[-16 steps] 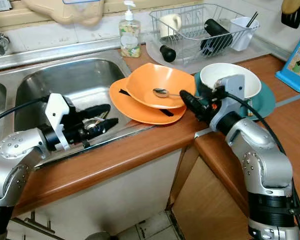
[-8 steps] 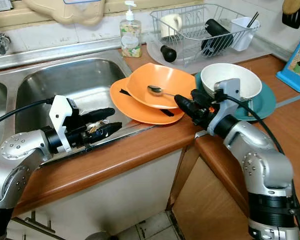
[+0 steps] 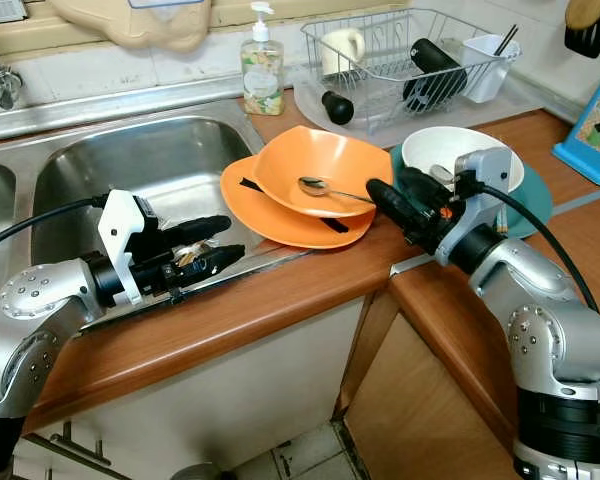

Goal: Kitchen organization

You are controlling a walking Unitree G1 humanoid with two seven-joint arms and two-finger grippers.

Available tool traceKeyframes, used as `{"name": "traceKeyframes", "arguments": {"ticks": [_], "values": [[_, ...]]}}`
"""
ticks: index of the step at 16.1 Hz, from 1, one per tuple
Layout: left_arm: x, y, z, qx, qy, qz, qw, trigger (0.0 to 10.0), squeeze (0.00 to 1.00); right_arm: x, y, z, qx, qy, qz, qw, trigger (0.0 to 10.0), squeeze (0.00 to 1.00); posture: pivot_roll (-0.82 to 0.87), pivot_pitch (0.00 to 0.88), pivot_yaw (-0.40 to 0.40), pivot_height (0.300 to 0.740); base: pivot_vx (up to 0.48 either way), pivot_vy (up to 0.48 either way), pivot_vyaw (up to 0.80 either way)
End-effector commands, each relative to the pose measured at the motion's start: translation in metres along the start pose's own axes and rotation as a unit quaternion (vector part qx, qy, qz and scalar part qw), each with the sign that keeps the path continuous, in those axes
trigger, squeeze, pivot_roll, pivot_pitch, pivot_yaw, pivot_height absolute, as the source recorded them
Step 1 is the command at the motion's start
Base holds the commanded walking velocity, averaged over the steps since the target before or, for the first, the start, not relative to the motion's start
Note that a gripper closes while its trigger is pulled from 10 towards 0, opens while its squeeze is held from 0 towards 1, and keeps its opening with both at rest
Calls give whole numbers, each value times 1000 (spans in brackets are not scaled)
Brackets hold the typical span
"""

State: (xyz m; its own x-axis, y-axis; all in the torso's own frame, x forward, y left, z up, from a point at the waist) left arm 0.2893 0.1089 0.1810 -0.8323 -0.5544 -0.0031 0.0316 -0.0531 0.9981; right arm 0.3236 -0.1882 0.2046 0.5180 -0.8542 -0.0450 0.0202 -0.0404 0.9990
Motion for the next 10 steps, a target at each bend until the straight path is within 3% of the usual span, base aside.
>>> {"name": "traceKeyframes", "arguments": {"ticks": [1,2,3,4,10], "values": [[5,1,-1,-4,-12,-2,1000,10000,0,1,-6,0,-14,-7,6,1000,10000,0,-75,0,28,740,0,0,0],[5,0,-1,-7,-13,-2,1000,10000,0,0,-9,-1,-17,-6,1,1000,4980,0,-75,0,28,740,0,0,0],[6,-2,-1,-12,-14,-3,1000,10000,0,-2,-12,-2,-22,-1,0,1000,1569,0,-75,0,28,740,0,0,0],[6,-2,-1,-13,-15,-3,1000,10000,0,-3,-14,-3,-26,-1,0,1000,353,0,-75,0,28,740,0,0,0],[6,-3,-1,-17,-18,-4,1000,10000,0,-5,-21,-6,-29,-1,-19,999,0,0,-73,0,29,740,0,0,0]]}}
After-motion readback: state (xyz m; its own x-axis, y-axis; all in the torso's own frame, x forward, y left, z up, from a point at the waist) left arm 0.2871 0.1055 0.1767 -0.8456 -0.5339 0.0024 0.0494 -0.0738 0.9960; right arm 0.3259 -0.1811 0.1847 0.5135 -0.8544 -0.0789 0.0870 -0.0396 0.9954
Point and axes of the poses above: a point about 5 cm out from each wrist's last joint towards the gripper, its own z axis pointing back from the gripper into the wrist, its own y axis along the axis of the wrist's last joint, x = y × z, the point moved 4 cm from there along -z, pointing out of the wrist towards the gripper, and after that the axes turned 5 degrees about z, right-handed, at the moved point
